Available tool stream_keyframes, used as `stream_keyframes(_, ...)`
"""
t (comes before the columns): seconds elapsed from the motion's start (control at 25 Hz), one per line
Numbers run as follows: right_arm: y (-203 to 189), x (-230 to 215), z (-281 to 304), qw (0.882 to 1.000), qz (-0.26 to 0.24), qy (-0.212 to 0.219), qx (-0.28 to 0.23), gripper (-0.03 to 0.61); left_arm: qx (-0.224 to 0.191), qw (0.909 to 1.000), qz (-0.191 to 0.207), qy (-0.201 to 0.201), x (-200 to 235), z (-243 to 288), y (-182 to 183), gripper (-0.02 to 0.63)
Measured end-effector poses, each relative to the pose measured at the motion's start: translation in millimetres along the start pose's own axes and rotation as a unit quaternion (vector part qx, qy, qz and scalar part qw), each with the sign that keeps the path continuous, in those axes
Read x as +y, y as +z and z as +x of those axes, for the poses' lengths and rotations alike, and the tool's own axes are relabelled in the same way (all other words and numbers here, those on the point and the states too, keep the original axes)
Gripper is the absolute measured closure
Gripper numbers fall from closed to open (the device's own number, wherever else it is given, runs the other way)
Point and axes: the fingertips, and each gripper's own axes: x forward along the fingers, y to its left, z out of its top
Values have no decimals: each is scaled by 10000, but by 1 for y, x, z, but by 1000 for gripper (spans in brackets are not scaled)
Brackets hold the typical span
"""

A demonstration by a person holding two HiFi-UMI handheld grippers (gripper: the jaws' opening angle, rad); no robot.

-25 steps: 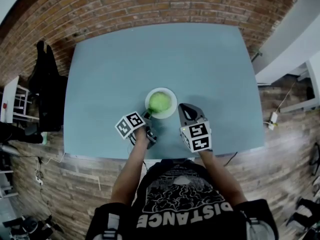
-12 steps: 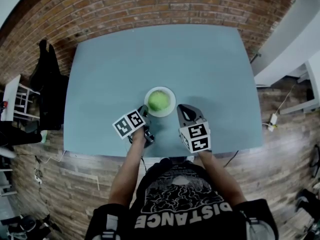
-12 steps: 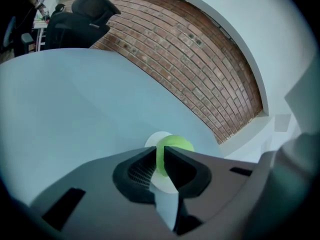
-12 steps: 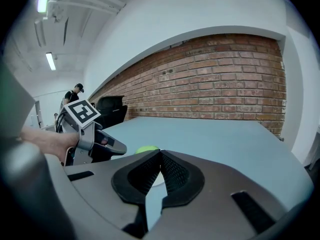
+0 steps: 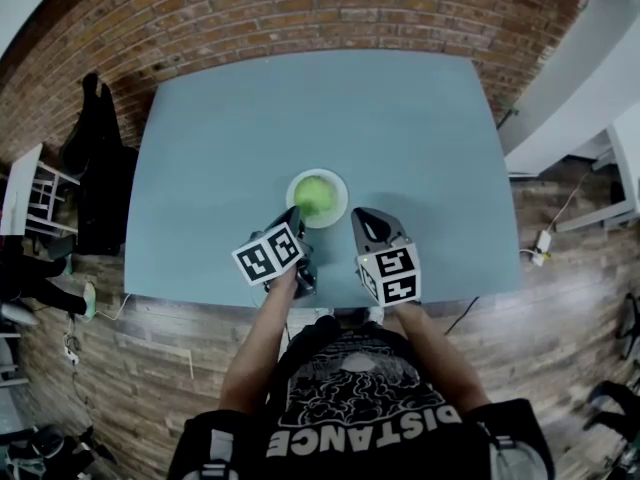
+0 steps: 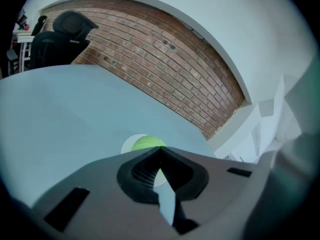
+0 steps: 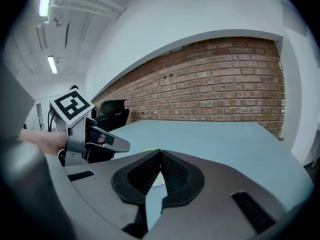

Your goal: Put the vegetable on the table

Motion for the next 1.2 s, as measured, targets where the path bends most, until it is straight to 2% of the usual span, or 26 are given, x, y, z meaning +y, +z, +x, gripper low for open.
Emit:
stream_keyframes(0.28, 7, 1, -8, 9999, 85, 65, -94, 571, -226, 9962, 790, -279, -44, -18, 0, 614)
stream_keyframes(0.56, 19, 7, -11, 9995, 69, 203, -213, 571, -459, 9825, 1664, -697, -91, -37, 1, 614)
stream_keyframes(0.84, 32, 11, -17, 9991, 105, 249, -328, 571, -819, 9697, 2145, -839, -114, -52, 6, 614)
stream_keyframes(1.2, 40, 13, -24, 9985, 8, 319, -440, 571, -912, 9673, 2202, -872, -122, -54, 2, 614)
